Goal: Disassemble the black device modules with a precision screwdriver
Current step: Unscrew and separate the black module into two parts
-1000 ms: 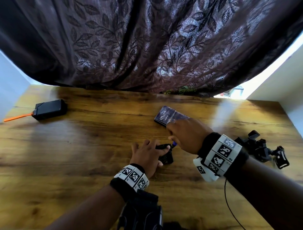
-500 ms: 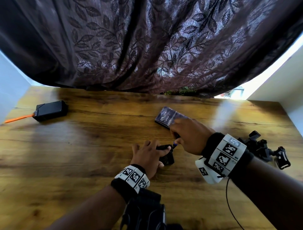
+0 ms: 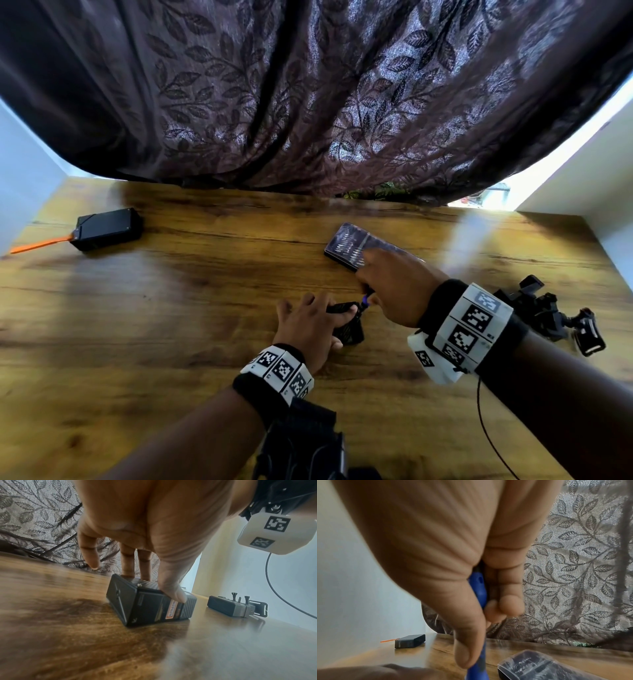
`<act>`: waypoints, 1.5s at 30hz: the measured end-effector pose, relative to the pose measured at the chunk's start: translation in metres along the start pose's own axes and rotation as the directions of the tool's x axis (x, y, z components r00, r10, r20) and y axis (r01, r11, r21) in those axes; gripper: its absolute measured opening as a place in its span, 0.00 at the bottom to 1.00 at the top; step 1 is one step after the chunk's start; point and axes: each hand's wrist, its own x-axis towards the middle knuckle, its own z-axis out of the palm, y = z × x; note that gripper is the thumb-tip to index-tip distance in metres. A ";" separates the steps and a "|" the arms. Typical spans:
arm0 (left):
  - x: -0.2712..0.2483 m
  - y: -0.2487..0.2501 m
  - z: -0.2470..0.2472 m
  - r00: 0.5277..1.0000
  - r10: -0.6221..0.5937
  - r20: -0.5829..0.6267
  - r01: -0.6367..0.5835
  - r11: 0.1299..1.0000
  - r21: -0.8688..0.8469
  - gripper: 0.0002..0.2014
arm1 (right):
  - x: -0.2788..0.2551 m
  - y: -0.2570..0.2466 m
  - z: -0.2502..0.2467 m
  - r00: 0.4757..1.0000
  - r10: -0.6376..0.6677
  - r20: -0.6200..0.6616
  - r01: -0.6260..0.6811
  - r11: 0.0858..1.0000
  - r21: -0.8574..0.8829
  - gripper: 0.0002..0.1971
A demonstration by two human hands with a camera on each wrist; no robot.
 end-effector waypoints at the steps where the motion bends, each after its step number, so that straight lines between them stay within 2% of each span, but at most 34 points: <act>1: 0.000 0.000 0.001 1.000 0.000 -0.001 0.000 1.000 -0.002 0.33 | 0.000 -0.001 -0.001 1.000 0.005 -0.005 -0.005 1.000 0.011 0.05; 19: 0.000 0.000 0.002 1.000 -0.006 0.005 0.006 1.000 -0.003 0.33 | 0.004 -0.005 0.002 0.996 0.076 -0.046 -0.074 0.997 0.038 0.05; 24: -0.001 0.001 0.002 1.000 -0.006 0.006 0.006 1.000 -0.004 0.34 | 0.002 -0.008 0.003 0.990 0.125 -0.063 -0.118 0.988 0.099 0.08; 31: 0.002 -0.004 -0.003 0.998 0.006 0.066 -0.004 0.999 -0.039 0.34 | -0.001 0.001 0.011 0.984 0.150 -0.092 -0.132 0.975 0.176 0.05; 35: 0.006 -0.011 -0.010 0.991 0.017 0.131 -0.010 0.998 -0.059 0.36 | -0.010 0.003 0.012 0.953 0.250 -0.169 -0.167 0.904 0.394 0.12; 38: 0.009 -0.019 -0.008 0.988 0.050 0.143 -0.036 0.994 -0.103 0.38 | -0.018 -0.002 0.020 0.905 0.343 -0.252 -0.146 0.806 0.574 0.11; 42: 0.009 -0.032 -0.002 0.986 0.108 0.124 -0.080 0.974 -0.214 0.43 | -0.021 -0.020 0.043 0.904 0.399 -0.155 -0.226 0.753 0.617 0.05; 45: 0.010 -0.047 0.004 0.977 0.168 0.128 -0.119 0.940 -0.320 0.51 | -0.024 -0.028 0.049 0.846 0.502 -0.181 -0.261 0.684 0.681 0.03</act>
